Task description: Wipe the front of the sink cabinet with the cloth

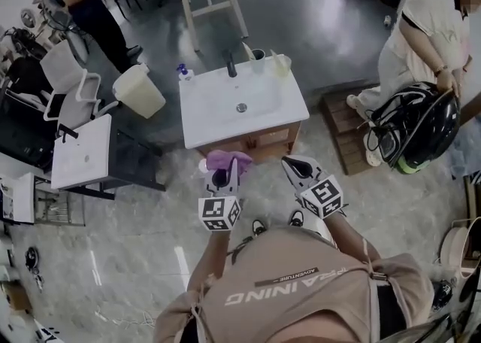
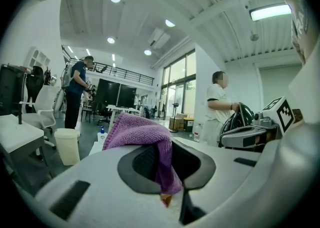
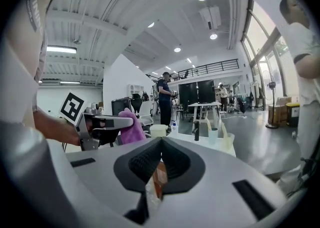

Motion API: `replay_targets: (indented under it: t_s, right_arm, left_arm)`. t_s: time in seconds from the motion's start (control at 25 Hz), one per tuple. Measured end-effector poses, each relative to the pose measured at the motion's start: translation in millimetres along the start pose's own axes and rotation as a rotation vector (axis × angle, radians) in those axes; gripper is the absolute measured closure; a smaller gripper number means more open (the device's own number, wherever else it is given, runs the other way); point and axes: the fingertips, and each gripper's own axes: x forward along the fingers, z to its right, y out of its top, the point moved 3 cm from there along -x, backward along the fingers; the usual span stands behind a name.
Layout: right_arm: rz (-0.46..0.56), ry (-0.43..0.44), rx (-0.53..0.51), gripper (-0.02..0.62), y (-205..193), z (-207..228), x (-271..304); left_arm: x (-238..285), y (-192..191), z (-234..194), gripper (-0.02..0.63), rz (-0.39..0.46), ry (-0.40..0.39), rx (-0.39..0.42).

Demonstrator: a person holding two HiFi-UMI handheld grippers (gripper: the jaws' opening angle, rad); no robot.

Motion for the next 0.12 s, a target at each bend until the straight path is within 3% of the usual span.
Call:
replay_targets:
  t_s: [0.12]
  right_arm:
    - [0.002,-0.003,0.010,0.584,-1.6,0.7,1.7]
  left_arm:
    - [1.5,-2.7,-1.8,0.569,-0.007,-0.002,0.005]
